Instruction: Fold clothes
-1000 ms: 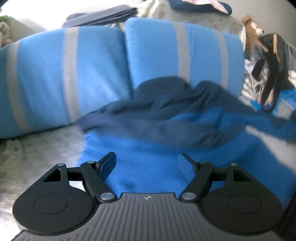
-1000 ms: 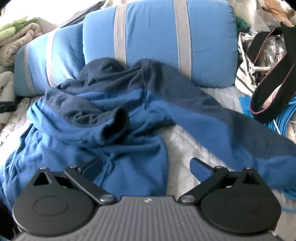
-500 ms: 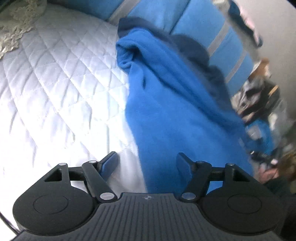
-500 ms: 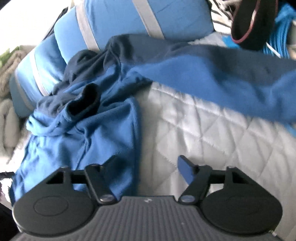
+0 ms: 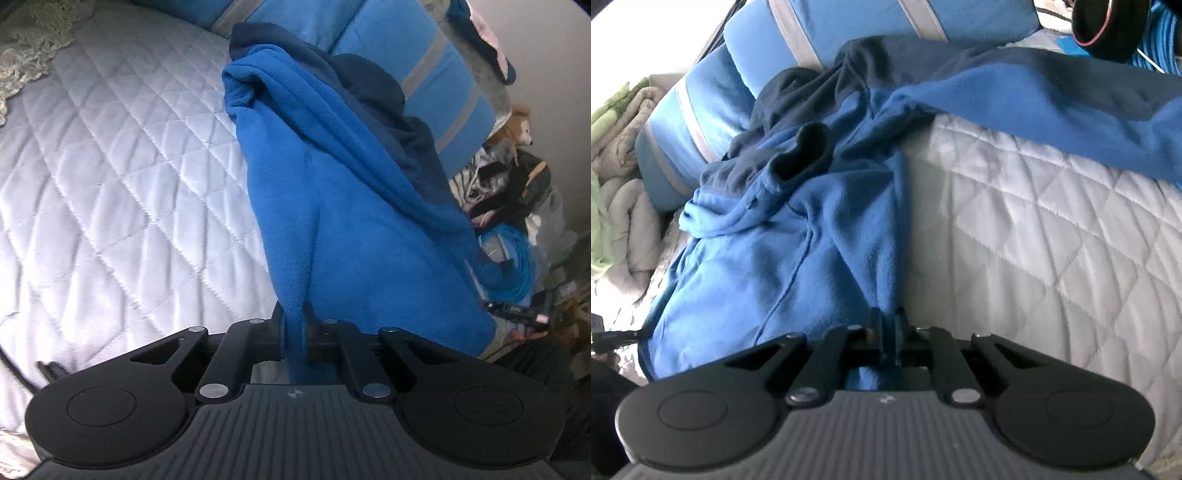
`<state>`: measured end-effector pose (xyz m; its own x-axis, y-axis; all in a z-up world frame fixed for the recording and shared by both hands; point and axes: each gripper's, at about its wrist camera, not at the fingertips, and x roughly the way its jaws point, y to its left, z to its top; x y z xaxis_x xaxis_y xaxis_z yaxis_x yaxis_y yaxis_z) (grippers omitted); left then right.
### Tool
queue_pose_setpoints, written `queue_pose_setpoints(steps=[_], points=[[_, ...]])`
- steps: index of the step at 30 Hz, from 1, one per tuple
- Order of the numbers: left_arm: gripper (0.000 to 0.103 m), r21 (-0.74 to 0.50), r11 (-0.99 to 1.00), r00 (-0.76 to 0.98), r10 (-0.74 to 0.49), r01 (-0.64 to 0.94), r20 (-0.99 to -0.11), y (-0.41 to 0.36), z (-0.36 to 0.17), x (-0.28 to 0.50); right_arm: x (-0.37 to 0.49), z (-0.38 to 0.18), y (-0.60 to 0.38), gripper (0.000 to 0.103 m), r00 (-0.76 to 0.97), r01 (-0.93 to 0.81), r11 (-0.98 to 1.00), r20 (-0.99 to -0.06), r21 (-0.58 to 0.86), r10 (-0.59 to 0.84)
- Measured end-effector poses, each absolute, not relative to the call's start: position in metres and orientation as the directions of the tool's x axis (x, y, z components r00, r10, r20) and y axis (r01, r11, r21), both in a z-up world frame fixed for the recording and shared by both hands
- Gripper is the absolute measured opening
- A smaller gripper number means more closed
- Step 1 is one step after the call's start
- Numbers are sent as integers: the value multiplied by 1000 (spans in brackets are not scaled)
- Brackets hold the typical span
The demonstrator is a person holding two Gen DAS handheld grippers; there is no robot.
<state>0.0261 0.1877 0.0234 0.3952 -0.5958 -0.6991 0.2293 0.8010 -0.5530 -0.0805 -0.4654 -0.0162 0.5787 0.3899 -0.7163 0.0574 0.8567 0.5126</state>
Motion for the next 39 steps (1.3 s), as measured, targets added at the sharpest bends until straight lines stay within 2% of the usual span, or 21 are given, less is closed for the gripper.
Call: queue_pose_setpoints(steps=[9, 10, 11, 13, 14, 15, 16, 17, 23, 30, 33, 34, 35, 36, 39], points=[[8, -455, 851, 374, -524, 263, -765, 186, 23, 26, -75, -12, -463, 6, 519, 0, 883, -754, 470, 402], [11, -442, 857, 373, -514, 265, -773, 184, 24, 27, -72, -10, -462, 8, 513, -11, 890, -761, 457, 397], [13, -426, 864, 364, -500, 267, -786, 184, 26, 29, -70, -7, -461, 23, 506, -22, 897, -769, 441, 390], [26, -395, 878, 345, -472, 272, -811, 183, 31, 32, -63, -2, -463, 32, 502, -42, 918, -786, 395, 362], [38, -377, 885, 340, -456, 274, -823, 182, 35, 34, -59, 3, -465, 49, 507, -47, 927, -791, 372, 343], [41, -349, 896, 350, -432, 276, -831, 184, 43, 36, -53, 9, -468, 57, 521, -41, 932, -789, 359, 327], [41, -326, 904, 363, -413, 278, -835, 186, 53, 38, -47, 16, -471, 77, 537, -29, 935, -783, 355, 314], [41, -327, 904, 384, -416, 277, -824, 189, 66, 41, -40, 22, -474, 87, 555, -19, 932, -771, 362, 311], [61, -349, 902, 545, -433, 255, -718, 192, 159, 48, 18, 43, -476, 86, 627, 39, 900, -712, 433, 316], [74, -429, 837, 658, -538, 341, -527, 167, 263, 30, 93, 5, -483, 85, 676, 212, 805, -678, 554, 289], [76, -409, 829, 681, -551, 381, -483, 151, 296, 18, 116, -17, -488, 77, 692, 272, 760, -668, 591, 272], [76, -401, 830, 689, -551, 388, -472, 146, 304, 15, 122, -23, -489, 58, 693, 291, 745, -669, 600, 268], [76, -396, 833, 697, -545, 387, -466, 141, 308, 13, 127, -29, -490, 25, 693, 313, 736, -675, 600, 255], [77, -391, 837, 705, -539, 384, -461, 137, 311, 12, 132, -32, -492, 12, 693, 340, 736, -685, 585, 225], [77, -360, 851, 728, -518, 383, -449, 121, 301, 17, 143, -31, -494, 10, 707, 351, 748, -684, 563, 182]])
